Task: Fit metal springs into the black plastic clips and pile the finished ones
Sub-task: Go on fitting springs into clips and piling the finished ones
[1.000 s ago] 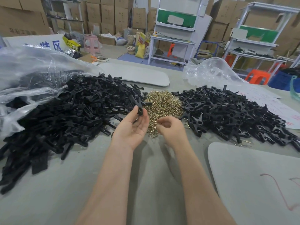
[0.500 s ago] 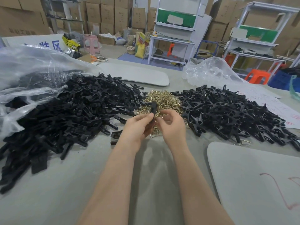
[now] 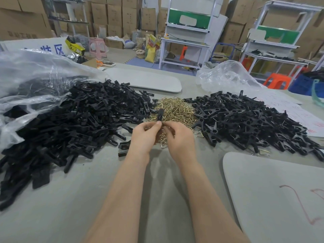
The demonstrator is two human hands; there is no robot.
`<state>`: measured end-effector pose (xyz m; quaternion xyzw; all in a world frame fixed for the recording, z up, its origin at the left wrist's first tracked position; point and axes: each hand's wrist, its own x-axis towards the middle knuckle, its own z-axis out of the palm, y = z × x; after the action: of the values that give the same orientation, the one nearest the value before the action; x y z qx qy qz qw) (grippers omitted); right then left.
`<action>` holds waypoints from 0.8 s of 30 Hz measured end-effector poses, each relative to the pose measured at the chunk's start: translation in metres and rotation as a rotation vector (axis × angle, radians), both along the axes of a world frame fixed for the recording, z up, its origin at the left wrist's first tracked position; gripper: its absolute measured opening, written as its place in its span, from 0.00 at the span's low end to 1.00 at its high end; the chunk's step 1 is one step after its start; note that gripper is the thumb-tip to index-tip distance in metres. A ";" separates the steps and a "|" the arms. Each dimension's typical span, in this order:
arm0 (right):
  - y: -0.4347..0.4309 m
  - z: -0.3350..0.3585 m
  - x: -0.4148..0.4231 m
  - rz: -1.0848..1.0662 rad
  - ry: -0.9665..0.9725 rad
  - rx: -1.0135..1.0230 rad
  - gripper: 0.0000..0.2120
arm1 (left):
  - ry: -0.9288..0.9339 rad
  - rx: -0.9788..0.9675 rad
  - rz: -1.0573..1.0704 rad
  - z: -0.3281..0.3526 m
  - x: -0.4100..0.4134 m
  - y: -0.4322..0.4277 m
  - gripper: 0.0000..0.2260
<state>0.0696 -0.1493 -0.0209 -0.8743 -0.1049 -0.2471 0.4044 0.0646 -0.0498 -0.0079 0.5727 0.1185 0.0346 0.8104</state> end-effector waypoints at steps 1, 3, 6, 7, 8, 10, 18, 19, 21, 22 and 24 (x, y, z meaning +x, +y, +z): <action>-0.001 0.001 -0.001 -0.001 0.013 0.032 0.09 | -0.006 0.018 0.010 0.000 0.000 0.000 0.03; -0.002 0.002 -0.001 -0.026 0.041 0.042 0.06 | -0.014 0.066 0.020 0.000 0.000 -0.001 0.05; -0.004 0.000 0.001 -0.061 0.044 -0.031 0.05 | -0.052 0.176 0.048 0.001 -0.002 -0.001 0.02; -0.005 0.001 0.002 -0.074 0.040 -0.005 0.05 | -0.073 0.235 0.070 0.000 -0.002 -0.001 0.02; -0.006 0.003 0.002 -0.088 0.054 0.074 0.04 | -0.099 0.304 0.093 -0.002 -0.001 -0.001 0.03; -0.012 0.010 0.003 -0.079 0.167 0.402 0.03 | -0.155 0.459 0.120 -0.005 0.000 0.000 0.05; -0.040 0.034 0.000 0.008 0.364 0.838 0.04 | -0.410 0.998 0.093 -0.006 -0.006 -0.009 0.08; -0.039 0.034 -0.001 -0.018 0.358 0.738 0.05 | -0.437 1.030 0.096 -0.006 -0.007 -0.009 0.09; -0.037 0.033 -0.002 -0.052 0.335 0.618 0.07 | -0.473 1.069 0.105 -0.006 -0.007 -0.009 0.10; -0.036 0.033 -0.002 -0.063 0.322 0.596 0.08 | -0.484 1.076 0.109 -0.006 -0.007 -0.009 0.10; -0.037 0.033 -0.003 -0.089 0.305 0.566 0.09 | -0.493 1.074 0.117 -0.006 -0.007 -0.009 0.11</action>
<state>0.0669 -0.1864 0.0119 -0.7579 0.0684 -0.1499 0.6312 0.0575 -0.0592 -0.0144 0.8701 -0.0760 0.2665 0.4076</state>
